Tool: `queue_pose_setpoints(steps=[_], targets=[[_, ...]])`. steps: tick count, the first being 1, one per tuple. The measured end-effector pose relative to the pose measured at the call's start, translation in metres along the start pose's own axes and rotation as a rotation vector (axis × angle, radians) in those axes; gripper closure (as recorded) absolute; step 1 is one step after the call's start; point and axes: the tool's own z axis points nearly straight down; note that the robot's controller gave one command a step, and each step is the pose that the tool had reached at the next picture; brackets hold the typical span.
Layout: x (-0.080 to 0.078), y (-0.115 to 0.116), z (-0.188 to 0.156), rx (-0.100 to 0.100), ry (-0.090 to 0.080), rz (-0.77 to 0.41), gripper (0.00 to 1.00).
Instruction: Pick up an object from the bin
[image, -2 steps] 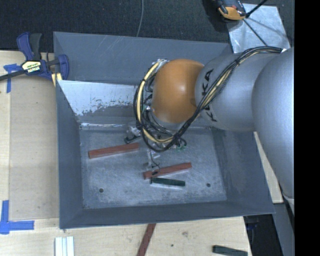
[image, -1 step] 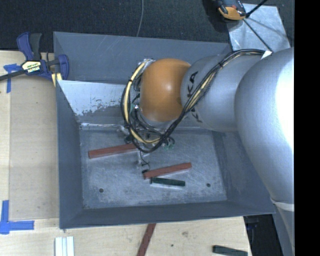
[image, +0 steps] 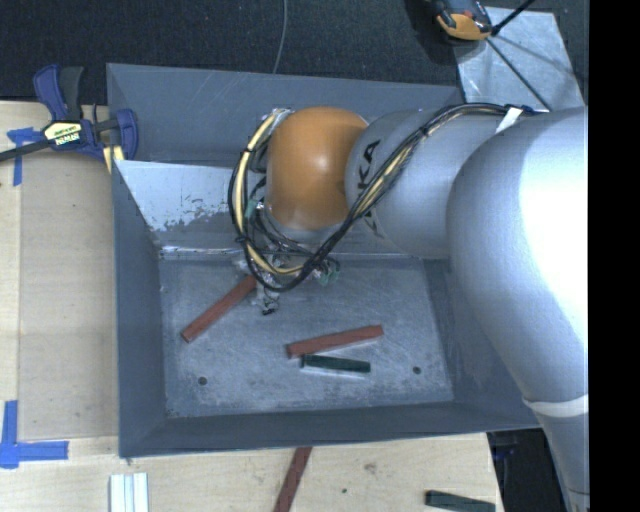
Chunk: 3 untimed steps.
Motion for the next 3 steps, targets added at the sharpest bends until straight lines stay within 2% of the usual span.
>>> queue_pose_setpoints(steps=[1,2,3], targets=[[0.0002,0.0000,0.0003,0.000,0.001,0.000,0.00],[-0.0009,0.0003,-0.0012,-0.001,-0.003,0.000,1.00],[-0.0009,0.0003,-0.0012,-0.001,-0.003,0.000,1.00]])
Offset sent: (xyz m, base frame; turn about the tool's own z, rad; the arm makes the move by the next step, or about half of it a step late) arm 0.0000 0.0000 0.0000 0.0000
